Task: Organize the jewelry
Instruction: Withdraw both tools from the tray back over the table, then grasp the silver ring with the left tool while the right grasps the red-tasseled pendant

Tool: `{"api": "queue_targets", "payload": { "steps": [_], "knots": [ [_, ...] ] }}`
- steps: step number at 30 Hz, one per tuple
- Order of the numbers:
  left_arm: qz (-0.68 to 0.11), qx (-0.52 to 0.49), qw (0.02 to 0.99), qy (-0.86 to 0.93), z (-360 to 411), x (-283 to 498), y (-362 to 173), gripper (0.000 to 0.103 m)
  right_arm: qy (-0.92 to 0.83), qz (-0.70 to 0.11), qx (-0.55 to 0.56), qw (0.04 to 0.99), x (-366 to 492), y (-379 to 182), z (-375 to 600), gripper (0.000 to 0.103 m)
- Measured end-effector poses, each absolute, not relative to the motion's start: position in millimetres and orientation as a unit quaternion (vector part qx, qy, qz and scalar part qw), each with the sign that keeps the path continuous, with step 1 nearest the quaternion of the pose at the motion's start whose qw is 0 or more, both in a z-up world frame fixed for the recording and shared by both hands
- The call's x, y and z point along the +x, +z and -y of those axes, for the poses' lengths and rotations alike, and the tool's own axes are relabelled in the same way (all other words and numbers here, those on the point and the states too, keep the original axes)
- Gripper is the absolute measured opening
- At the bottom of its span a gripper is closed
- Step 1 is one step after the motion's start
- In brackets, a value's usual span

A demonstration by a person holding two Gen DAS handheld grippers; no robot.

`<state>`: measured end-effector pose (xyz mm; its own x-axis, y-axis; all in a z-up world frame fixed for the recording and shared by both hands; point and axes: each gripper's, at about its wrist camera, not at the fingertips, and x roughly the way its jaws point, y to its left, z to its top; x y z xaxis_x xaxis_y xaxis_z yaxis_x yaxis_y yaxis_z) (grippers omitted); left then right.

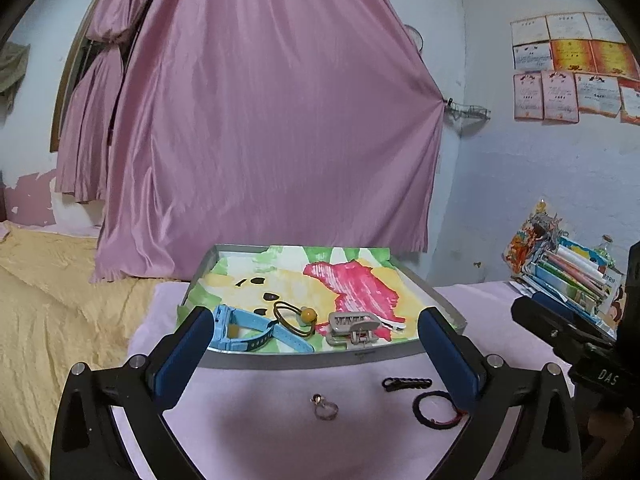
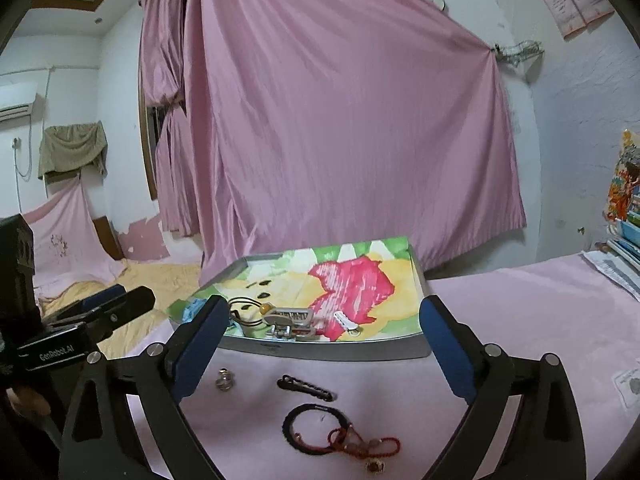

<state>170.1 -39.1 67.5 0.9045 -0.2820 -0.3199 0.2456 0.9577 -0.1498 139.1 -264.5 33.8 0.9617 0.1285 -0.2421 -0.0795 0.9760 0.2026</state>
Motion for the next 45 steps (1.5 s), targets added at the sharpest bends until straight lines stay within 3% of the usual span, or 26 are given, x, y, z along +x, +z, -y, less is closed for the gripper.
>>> {"api": "queue_targets", "payload": {
  "steps": [9, 17, 37, 38, 41, 45],
  "knots": [
    [-0.143, -0.045, 0.98, -0.13, 38, 133, 55, 0.102, 0.048, -0.092, 0.077, 0.992, 99, 25, 262, 0.098],
    [-0.155, -0.039, 0.977, -0.14, 42, 120, 33, 0.102, 0.031, -0.114, 0.073, 0.99, 88, 8, 267, 0.099],
    [-0.292, -0.031, 0.947, -0.134, 55, 163, 10, 0.102, 0.018, -0.224, 0.104, 0.969, 116, -32, 276, 0.098],
    [-0.296, -0.031, 0.945, -0.136, 57, 165, 9, 0.102, 0.021, -0.23, 0.105, 0.967, 117, -34, 276, 0.093],
    [-0.31, -0.033, 0.94, -0.14, 59, 172, 7, 0.102, 0.023, -0.25, 0.104, 0.962, 123, -37, 274, 0.063],
    [-0.331, -0.036, 0.932, -0.145, 64, 182, 4, 0.093, 0.017, -0.278, 0.108, 0.954, 131, -44, 274, 0.057]
  ]
}}
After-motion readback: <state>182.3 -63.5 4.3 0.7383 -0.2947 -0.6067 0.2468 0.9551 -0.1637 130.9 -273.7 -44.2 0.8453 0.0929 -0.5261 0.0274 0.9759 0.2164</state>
